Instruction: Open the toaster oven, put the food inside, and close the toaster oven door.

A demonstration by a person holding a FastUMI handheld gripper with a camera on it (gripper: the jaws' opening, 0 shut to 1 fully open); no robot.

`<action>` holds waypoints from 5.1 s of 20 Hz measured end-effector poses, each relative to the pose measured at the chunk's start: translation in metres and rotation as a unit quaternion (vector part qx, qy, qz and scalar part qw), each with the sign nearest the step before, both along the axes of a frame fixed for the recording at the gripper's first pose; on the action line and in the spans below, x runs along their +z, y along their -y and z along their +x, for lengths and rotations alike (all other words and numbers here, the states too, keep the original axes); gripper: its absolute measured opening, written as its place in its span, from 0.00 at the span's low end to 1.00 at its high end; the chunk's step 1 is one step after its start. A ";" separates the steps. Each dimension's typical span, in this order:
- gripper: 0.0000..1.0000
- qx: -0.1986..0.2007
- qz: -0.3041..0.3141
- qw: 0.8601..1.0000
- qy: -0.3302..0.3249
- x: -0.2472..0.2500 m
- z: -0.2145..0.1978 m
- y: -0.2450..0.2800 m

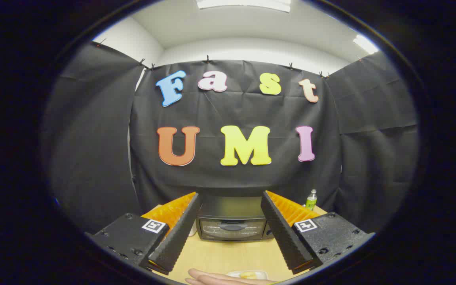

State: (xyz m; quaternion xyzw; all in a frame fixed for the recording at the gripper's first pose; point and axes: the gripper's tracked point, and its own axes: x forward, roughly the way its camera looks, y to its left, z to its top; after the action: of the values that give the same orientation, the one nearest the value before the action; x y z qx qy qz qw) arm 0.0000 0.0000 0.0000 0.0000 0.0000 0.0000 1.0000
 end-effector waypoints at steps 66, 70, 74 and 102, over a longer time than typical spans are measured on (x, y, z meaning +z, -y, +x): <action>1.00 -0.012 -0.006 0.988 -0.152 -0.264 0.176 0.008; 1.00 -0.011 -0.018 0.986 -0.165 -0.286 0.150 0.009; 1.00 -0.017 -0.043 0.982 -0.183 -0.313 0.129 0.008; 1.00 0.014 0.013 0.963 -0.269 -0.344 0.060 0.023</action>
State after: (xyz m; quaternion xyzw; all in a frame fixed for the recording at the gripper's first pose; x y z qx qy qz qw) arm 0.0597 -0.0225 -0.3436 0.0129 0.2693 0.0138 0.9629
